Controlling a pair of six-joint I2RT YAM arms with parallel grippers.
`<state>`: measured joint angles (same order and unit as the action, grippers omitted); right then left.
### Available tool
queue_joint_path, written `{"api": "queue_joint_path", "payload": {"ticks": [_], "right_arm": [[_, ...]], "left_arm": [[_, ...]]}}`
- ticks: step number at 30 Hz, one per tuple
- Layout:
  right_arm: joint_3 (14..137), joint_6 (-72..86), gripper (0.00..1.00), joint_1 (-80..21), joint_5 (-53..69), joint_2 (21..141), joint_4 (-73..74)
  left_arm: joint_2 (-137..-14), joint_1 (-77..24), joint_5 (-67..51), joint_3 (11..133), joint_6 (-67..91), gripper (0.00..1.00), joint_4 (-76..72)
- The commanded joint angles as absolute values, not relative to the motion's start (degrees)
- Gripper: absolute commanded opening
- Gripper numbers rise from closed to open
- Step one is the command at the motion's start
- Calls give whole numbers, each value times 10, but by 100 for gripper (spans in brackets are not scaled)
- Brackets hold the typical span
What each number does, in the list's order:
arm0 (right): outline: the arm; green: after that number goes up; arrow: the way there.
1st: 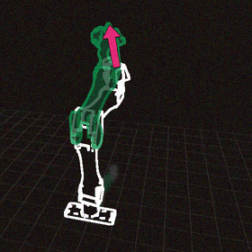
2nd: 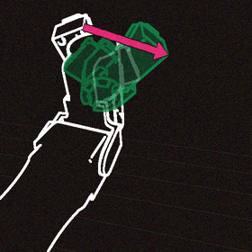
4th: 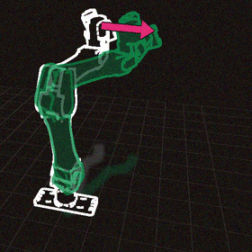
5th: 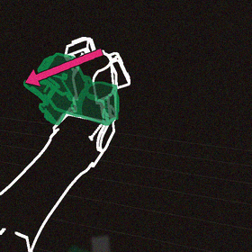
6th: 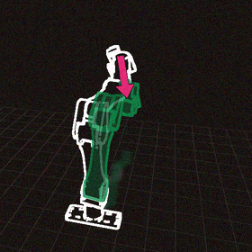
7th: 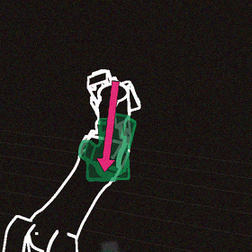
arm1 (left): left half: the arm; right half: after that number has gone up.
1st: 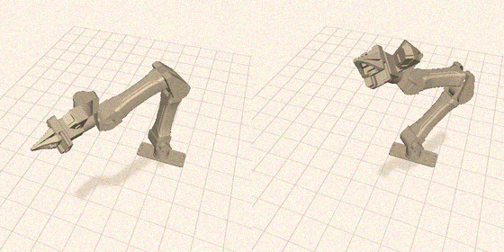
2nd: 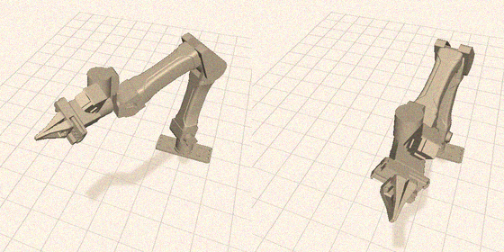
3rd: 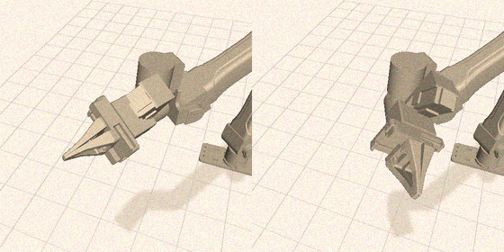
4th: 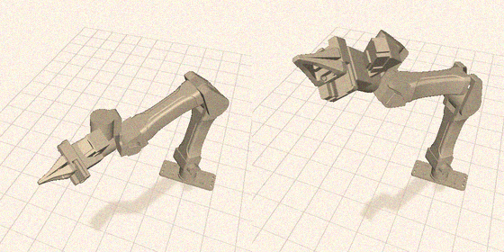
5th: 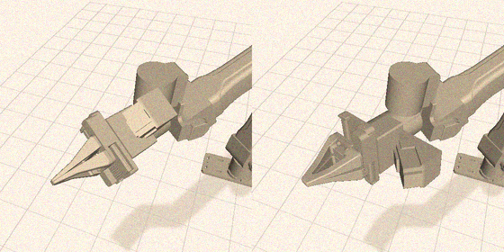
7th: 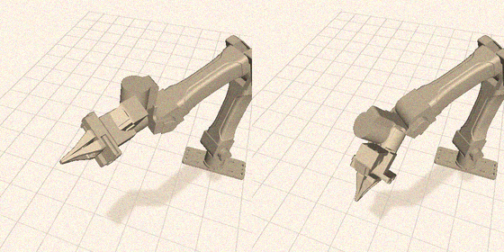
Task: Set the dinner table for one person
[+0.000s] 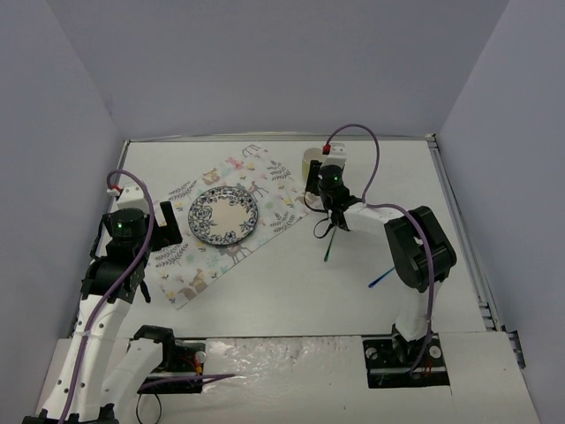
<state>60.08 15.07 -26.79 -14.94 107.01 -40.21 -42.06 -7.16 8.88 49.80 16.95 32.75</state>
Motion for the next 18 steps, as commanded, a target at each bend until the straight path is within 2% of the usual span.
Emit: {"api": "queue_joint_path", "payload": {"ticks": [1,18], "right_arm": [[647,140,44,-278,-162,1079,-451],[702,137,34,-281,-201,1124,-425]], "left_arm": [[-417,-69,91,506,172,97,300],[-413,-69,91,505,172,97,300]]}}
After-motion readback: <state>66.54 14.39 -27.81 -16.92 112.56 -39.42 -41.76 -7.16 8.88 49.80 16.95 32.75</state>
